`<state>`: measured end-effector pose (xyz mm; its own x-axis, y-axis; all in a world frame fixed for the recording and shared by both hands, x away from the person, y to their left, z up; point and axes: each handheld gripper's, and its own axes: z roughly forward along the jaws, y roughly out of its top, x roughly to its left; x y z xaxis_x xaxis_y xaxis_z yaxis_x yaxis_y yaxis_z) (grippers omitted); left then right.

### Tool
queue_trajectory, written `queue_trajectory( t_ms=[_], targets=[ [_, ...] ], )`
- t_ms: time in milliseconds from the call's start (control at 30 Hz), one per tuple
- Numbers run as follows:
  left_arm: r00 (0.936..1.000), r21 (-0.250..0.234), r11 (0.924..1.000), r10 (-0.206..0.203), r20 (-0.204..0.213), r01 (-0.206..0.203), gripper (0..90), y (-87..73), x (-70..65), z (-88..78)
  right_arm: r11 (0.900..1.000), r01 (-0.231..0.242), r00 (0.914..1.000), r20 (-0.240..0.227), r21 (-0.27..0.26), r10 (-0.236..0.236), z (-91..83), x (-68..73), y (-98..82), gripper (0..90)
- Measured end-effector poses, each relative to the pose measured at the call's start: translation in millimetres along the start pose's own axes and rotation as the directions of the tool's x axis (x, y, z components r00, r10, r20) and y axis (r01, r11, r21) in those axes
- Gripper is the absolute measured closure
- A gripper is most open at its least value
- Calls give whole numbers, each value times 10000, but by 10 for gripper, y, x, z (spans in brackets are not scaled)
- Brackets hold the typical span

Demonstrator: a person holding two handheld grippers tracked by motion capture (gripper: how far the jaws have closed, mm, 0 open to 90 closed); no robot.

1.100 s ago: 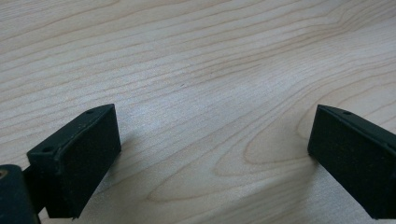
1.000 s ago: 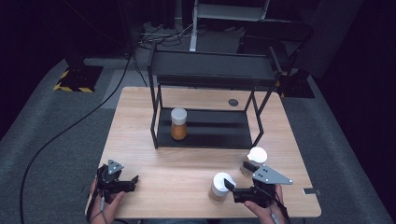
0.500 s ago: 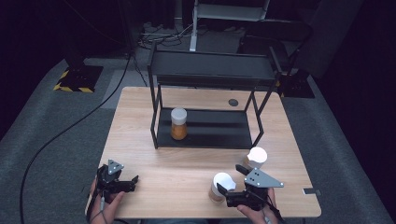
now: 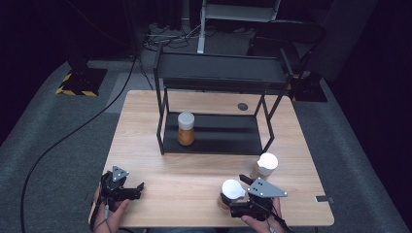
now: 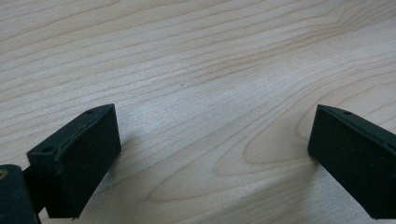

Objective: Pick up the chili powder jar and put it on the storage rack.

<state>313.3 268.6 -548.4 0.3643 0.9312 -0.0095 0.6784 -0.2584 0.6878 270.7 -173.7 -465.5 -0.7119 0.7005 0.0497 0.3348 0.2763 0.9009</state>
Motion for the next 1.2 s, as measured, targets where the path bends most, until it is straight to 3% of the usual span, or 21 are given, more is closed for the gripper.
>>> queue_trajectory(
  t_ms=[267, 600, 1200],
  targets=[
    [10000, 0, 10000, 2, 1, -2, 21, 0, 0, 0, 9998, -26, 10000, -55, 213, 27, 58, 1, -60, 137],
    [10000, 0, 10000, -1, 0, 1, 21, 0, 0, 0, 9985, 176, 9997, -161, 520, -167, 97, 14, -96, 288],
    [10000, 1, 10000, 0, 3, 0, 21, 0, 0, 0, 9958, 581, 9982, -178, 711, -570, 123, 30, -19, 305]
  ],
)
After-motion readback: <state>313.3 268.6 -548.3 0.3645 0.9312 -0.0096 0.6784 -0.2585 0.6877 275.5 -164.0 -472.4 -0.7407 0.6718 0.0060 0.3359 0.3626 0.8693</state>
